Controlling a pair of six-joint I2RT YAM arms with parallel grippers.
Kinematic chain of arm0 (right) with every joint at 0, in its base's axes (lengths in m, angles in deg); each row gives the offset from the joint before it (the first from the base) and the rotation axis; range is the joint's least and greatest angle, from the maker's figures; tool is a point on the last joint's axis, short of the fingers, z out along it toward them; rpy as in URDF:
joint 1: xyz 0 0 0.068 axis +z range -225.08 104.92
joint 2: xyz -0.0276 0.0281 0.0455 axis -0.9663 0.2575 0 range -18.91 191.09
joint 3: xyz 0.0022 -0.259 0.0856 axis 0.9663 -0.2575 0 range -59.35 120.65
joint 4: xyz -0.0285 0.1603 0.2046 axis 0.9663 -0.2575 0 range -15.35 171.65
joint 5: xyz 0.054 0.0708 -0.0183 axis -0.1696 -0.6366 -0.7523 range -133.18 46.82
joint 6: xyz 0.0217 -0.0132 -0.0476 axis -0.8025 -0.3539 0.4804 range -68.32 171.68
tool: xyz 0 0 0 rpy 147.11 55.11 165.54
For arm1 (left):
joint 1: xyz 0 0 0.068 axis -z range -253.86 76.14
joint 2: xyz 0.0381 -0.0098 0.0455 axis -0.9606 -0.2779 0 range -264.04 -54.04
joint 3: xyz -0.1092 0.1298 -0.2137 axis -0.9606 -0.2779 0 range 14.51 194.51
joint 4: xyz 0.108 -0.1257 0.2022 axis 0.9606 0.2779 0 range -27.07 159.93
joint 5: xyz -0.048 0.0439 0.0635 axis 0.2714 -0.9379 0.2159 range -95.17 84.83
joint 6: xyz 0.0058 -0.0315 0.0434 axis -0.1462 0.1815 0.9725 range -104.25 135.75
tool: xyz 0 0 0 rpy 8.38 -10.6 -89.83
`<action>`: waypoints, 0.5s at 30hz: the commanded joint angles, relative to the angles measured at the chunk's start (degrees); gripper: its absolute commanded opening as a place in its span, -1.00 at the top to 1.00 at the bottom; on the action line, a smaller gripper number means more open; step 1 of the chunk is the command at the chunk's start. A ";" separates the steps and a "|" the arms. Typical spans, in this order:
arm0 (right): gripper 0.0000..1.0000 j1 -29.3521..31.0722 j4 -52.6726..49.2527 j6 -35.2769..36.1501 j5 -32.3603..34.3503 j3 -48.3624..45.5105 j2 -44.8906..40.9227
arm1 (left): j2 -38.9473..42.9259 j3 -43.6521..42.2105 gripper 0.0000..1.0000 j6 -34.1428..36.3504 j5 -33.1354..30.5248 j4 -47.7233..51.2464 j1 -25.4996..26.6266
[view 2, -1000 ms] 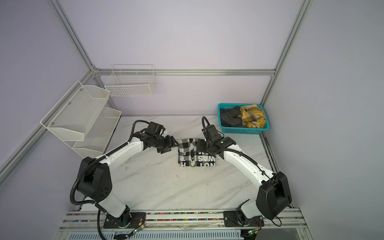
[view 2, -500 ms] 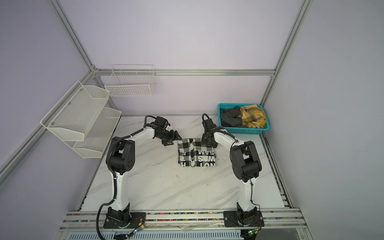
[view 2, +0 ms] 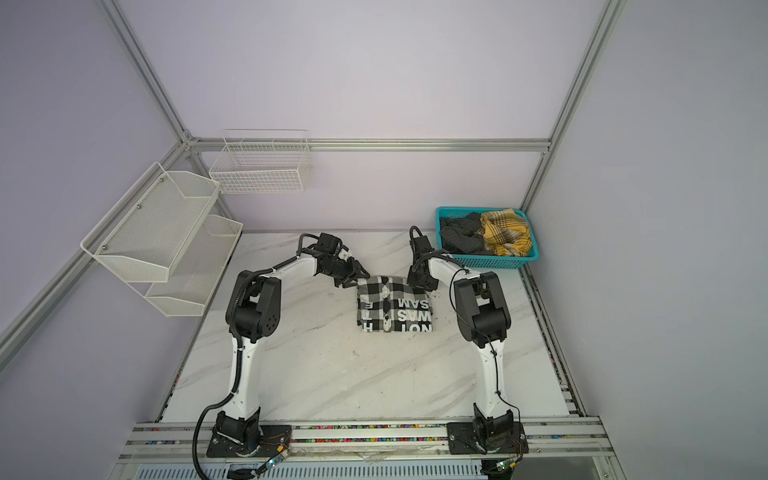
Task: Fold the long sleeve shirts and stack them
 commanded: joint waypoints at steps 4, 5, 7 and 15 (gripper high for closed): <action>0.23 5.59 -0.77 -2.89 -5.70 -5.79 -2.62 | 8.76 -7.89 0.45 -2.76 4.82 -4.41 -1.70; 0.24 6.84 -1.13 -3.24 -5.55 -5.85 -3.15 | 10.51 -9.66 0.51 -2.12 4.68 -3.82 -1.95; 0.24 9.37 -2.58 -4.26 -3.36 -5.76 -5.05 | 14.69 -15.13 0.60 -0.46 3.82 -2.62 -2.82; -0.03 10.53 -7.11 -6.81 0.53 -9.65 -11.47 | 22.54 -27.70 0.07 4.66 0.90 2.22 -3.57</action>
